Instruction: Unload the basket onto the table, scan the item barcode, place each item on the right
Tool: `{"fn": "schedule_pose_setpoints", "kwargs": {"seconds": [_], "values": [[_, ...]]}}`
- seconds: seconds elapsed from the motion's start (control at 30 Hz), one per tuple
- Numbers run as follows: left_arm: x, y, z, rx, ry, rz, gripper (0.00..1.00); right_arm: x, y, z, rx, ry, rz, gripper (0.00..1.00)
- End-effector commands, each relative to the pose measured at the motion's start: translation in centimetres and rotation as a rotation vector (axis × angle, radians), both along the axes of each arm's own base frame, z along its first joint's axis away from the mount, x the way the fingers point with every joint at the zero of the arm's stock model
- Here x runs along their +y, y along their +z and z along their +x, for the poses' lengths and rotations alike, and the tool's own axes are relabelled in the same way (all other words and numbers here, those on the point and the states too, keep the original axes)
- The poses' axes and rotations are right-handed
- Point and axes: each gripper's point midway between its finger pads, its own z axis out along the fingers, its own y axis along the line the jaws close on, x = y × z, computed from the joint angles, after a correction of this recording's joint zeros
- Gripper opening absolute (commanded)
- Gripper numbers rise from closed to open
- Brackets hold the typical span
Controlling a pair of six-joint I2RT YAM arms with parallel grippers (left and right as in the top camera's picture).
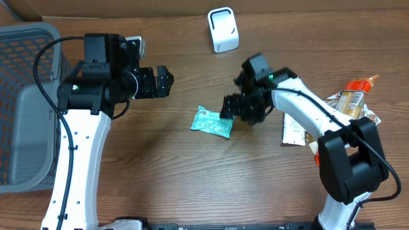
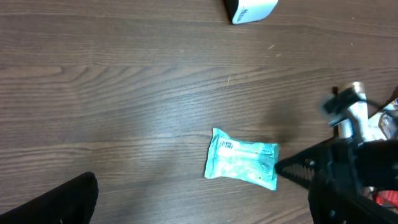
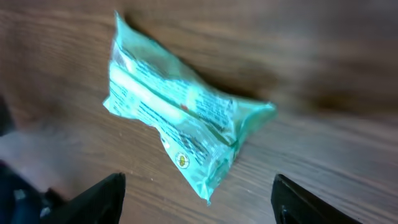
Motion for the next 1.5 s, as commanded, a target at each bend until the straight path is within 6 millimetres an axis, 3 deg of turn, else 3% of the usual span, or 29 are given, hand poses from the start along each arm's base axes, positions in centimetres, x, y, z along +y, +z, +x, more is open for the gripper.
{"fn": "schedule_pose_setpoints", "kwargs": {"seconds": [0.0, 0.3, 0.5, 0.73, 0.93, 0.97, 1.13, 1.33, 1.37, 1.47], "values": [[-0.4, 0.1, 0.0, -0.006, -0.023, 0.004, 1.00, 0.8, -0.6, -1.7, 0.085, -0.030, 0.114, 0.75], [-0.4, 0.1, 0.0, -0.006, -0.023, 0.005, 0.99, 1.7, -4.1, -0.3, 0.012, -0.194, 0.215, 0.67], [-0.4, 0.1, 0.0, -0.006, -0.024, 0.004, 1.00, 1.3, -6.4, -0.6, 0.000, -0.272, 0.246, 0.57], [-0.4, 0.1, 0.1, -0.006, -0.023, 0.004, 1.00, 2.0, -7.0, -0.8, 0.006, -0.279, 0.257, 0.38], [-0.4, 0.1, 0.0, -0.006, -0.024, 0.004, 1.00, 2.6, -6.5, -0.4, -0.020, -0.265, 0.285, 0.04], [-0.4, 0.1, 0.0, -0.006, -0.023, 0.005, 1.00, 2.7, -6.2, -0.3, -0.020, -0.259, 0.301, 0.04], [-0.4, 0.1, 0.0, -0.006, -0.023, 0.005, 1.00, 2.6, -1.9, 0.4, -0.107, -0.142, 0.442, 0.04], [-0.4, 0.1, 0.0, -0.006, -0.023, 0.004, 1.00, 0.5, 8.0, 0.9, -0.376, 0.034, 0.614, 0.04], [-0.4, 0.1, 0.0, -0.006, -0.024, 0.004, 1.00, -0.7, 11.0, 0.8, -0.449, 0.052, 0.643, 0.04], [-0.4, 0.1, 0.0, -0.006, -0.023, 0.004, 1.00, -2.8, 15.1, 0.6, -0.524, 0.024, 0.645, 0.04]]}}
